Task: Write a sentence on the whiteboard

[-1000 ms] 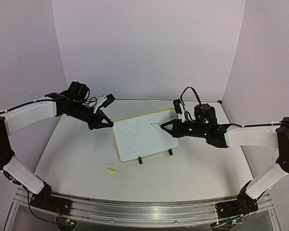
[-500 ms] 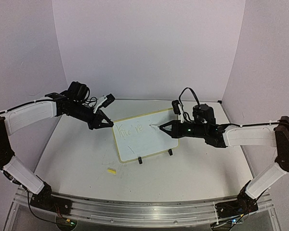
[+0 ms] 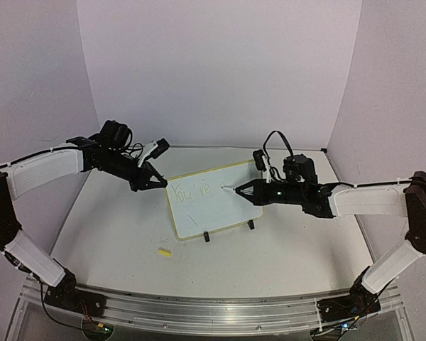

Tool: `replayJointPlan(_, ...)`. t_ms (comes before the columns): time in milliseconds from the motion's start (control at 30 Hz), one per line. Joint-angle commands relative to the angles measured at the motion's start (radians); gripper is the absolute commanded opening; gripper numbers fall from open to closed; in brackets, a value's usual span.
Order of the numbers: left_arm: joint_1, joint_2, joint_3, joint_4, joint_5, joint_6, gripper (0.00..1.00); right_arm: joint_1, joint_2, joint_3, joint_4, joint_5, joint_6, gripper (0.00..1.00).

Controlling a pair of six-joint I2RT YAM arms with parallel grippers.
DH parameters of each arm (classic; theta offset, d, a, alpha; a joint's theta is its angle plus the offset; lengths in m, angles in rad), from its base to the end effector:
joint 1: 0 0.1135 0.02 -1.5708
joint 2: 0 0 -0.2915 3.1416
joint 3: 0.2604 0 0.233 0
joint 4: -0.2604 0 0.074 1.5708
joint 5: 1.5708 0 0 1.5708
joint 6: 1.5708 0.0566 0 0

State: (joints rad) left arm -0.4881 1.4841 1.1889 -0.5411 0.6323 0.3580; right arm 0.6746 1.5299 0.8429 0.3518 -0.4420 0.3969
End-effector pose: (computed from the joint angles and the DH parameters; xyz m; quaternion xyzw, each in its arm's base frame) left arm 0.2562 -0.1739 0.3070 0.4660 0.7630 -0.3118 0.3217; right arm 0.2492 0.2303 0.2672 -0.2358 0.7701 0.4422 0.3948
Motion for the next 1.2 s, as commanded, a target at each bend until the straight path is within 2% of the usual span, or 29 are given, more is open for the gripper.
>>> replayJointPlan(0,-0.003,-0.006,0.003,-0.010,-0.033,0.036,0.00,-0.001,-0.013,0.003,-0.019,0.046,-0.003,0.00)
replayJointPlan(467,-0.003,-0.016,0.002,-0.008,-0.034,0.036,0.00,-0.001,-0.064,-0.011,-0.024,0.122,0.007,0.00)
replayJointPlan(800,-0.003,-0.014,0.002,-0.009,-0.030,0.036,0.00,-0.001,-0.137,-0.050,0.019,0.062,0.021,0.00)
replayJointPlan(1167,-0.003,-0.011,0.002,-0.008,-0.030,0.037,0.00,-0.003,-0.095,-0.045,0.015,0.099,0.026,0.00)
